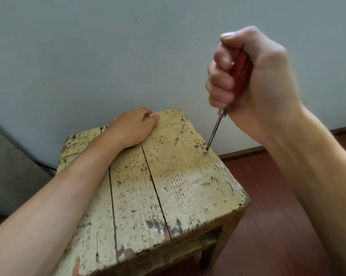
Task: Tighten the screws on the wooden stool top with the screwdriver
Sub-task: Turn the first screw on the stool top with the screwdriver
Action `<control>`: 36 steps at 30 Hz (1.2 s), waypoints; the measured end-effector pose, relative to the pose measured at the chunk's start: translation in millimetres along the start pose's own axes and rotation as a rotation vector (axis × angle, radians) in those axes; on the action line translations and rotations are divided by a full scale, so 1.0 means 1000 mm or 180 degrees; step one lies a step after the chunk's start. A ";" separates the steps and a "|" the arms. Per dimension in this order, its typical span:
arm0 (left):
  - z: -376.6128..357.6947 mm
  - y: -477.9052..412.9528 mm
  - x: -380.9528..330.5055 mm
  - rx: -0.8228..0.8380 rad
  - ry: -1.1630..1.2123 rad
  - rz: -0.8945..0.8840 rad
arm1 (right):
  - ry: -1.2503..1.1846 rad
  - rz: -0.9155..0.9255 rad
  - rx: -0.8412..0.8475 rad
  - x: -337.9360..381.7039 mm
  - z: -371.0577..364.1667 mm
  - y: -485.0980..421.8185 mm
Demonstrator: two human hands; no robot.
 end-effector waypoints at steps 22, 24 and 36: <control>-0.001 -0.003 0.002 0.0006 -0.0050 0.0008 | -0.0120 0.0147 -0.0822 0.000 -0.009 0.007; -0.002 -0.003 0.002 0.0019 -0.0040 0.0009 | -0.0164 0.0179 -0.1074 -0.001 -0.010 0.010; -0.002 -0.005 0.004 -0.0019 -0.0088 0.0002 | -0.0524 0.0133 0.1516 0.001 -0.003 -0.006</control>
Point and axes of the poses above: each hand's wrist, its own y-axis away from the middle knuckle, its own z-axis out of the back of the hand, x = y × z, the point moved 3 cm from there along -y, towards the middle knuckle, and after that the axes turned 11 degrees about y, right-handed, at the moved point
